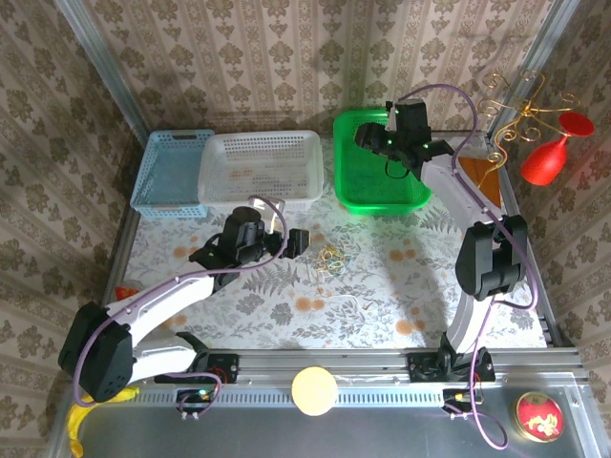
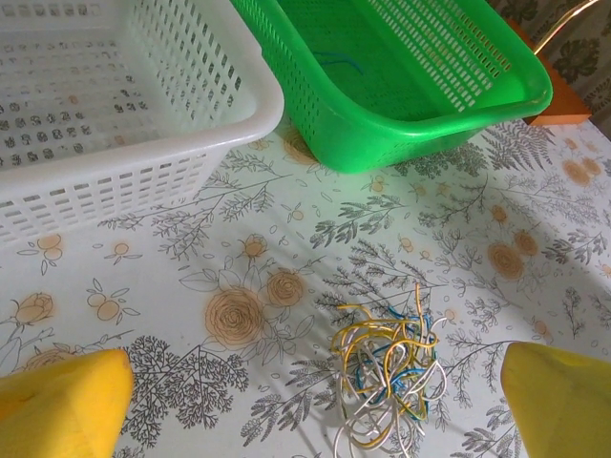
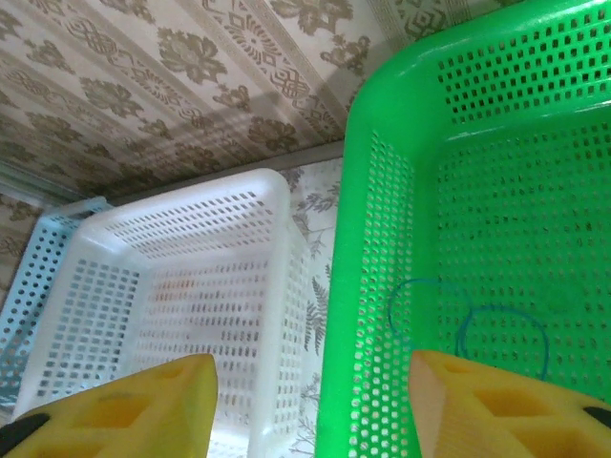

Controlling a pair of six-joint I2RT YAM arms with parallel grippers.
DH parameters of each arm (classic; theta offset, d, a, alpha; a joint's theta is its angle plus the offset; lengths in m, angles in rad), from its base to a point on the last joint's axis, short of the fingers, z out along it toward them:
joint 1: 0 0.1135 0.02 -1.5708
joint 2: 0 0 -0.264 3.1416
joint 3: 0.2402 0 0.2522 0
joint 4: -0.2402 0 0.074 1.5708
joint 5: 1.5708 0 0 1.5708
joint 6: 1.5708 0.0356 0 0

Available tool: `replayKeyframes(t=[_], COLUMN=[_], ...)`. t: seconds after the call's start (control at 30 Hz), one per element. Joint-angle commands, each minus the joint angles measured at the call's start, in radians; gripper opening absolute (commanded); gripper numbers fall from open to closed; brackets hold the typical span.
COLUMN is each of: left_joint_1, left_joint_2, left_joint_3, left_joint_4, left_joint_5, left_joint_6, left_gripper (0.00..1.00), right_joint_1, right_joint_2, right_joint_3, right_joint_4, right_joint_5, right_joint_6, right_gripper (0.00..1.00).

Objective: Untangle the cables

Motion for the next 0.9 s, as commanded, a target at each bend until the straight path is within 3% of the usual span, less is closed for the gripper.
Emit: replayKeyframes(t=[0.0,0.23,0.43,0.7,0.87], left_joint_1=[0.002,0.001,0.002,0.002,-0.004], left_joint_2=[0.008,0.031,0.056,0.100,0.136], left_joint_3=[0.008,0.009,0.006,-0.017,-0.031], left_joint_4=[0.004,0.005,0.001,-0.007,-0.009], left_joint_5=[0.004,0.006,0.011,0.028,0.048], left_joint_6=[-0.019,-0.020,-0.014,0.001,0.012], left_gripper=[1.00,1.00,1.00,1.00,1.00], right_joint_1=[0.002,0.031,0.090,0.193,0.225], right_joint_2=[-0.059,-0.166,-0.301,-0.485,-0.517], right_joint_3=[0.002,-0.074,-0.244,-0.612,-0.855], right_joint_4=[-0.005,0.010,0.068,0.170,0.277], right_joint_5=[0.020,-0.012,-0.033,-0.019,-0.014], right_joint_6=[-0.020,-0.002,0.038,0.103,0.176], right_gripper=[0.58,0.58,0.58,0.58,0.57])
